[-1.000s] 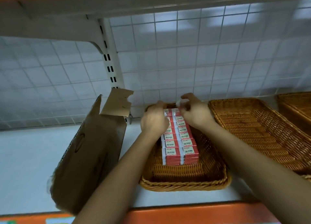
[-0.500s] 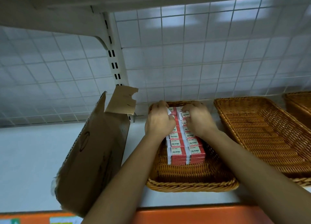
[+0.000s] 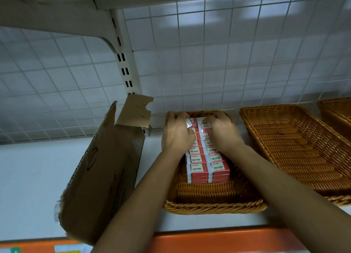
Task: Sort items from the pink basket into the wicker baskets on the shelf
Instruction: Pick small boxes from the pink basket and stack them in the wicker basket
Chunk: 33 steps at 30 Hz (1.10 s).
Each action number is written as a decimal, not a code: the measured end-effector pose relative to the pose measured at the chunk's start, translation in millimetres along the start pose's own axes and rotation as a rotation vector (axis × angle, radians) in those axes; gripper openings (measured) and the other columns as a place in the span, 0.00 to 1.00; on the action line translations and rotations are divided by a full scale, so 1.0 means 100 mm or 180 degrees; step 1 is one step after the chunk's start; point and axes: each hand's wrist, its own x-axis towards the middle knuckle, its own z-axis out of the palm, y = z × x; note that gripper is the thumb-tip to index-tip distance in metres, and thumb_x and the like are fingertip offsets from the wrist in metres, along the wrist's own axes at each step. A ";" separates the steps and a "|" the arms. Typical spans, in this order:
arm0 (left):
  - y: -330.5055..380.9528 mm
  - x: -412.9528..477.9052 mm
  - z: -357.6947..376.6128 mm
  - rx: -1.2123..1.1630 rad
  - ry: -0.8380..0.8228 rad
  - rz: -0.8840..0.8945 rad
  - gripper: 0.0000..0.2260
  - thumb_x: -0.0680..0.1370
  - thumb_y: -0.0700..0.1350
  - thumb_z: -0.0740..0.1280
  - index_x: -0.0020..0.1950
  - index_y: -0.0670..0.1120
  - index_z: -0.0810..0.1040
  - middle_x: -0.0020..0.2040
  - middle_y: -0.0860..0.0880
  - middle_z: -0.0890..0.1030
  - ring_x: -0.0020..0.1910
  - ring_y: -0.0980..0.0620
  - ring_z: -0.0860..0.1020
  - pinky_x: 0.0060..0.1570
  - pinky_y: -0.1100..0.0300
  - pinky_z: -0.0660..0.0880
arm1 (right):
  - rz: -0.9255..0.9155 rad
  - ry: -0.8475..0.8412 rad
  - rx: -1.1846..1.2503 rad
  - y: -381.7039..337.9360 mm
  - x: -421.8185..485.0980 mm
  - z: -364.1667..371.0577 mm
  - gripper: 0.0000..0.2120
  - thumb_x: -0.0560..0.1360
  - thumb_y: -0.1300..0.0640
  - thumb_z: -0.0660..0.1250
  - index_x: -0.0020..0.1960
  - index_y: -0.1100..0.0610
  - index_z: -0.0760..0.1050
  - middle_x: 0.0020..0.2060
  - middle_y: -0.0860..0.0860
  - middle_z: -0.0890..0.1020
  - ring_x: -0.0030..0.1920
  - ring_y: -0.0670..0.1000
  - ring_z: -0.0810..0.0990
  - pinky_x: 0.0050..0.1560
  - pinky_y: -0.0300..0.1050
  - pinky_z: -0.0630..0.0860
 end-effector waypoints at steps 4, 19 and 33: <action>-0.02 0.00 0.02 -0.0105 0.0201 0.0206 0.16 0.75 0.41 0.66 0.62 0.45 0.75 0.59 0.44 0.72 0.58 0.45 0.72 0.52 0.58 0.70 | -0.0008 0.0039 0.0029 0.01 0.00 0.01 0.17 0.78 0.58 0.61 0.65 0.60 0.71 0.62 0.58 0.71 0.62 0.57 0.70 0.59 0.47 0.69; -0.04 0.04 0.04 -0.1061 0.0274 0.0524 0.14 0.73 0.39 0.71 0.57 0.41 0.77 0.54 0.43 0.77 0.52 0.48 0.79 0.51 0.53 0.79 | -0.0397 0.0457 0.0481 0.00 -0.03 0.00 0.19 0.76 0.59 0.64 0.67 0.57 0.70 0.59 0.56 0.75 0.60 0.55 0.72 0.58 0.42 0.66; -0.09 -0.01 0.05 0.0502 0.0116 0.0175 0.13 0.77 0.44 0.64 0.60 0.43 0.77 0.58 0.43 0.75 0.54 0.45 0.76 0.49 0.57 0.73 | 0.0091 0.0228 0.0238 0.05 0.01 0.07 0.21 0.74 0.58 0.65 0.67 0.58 0.69 0.62 0.57 0.73 0.62 0.56 0.71 0.62 0.47 0.69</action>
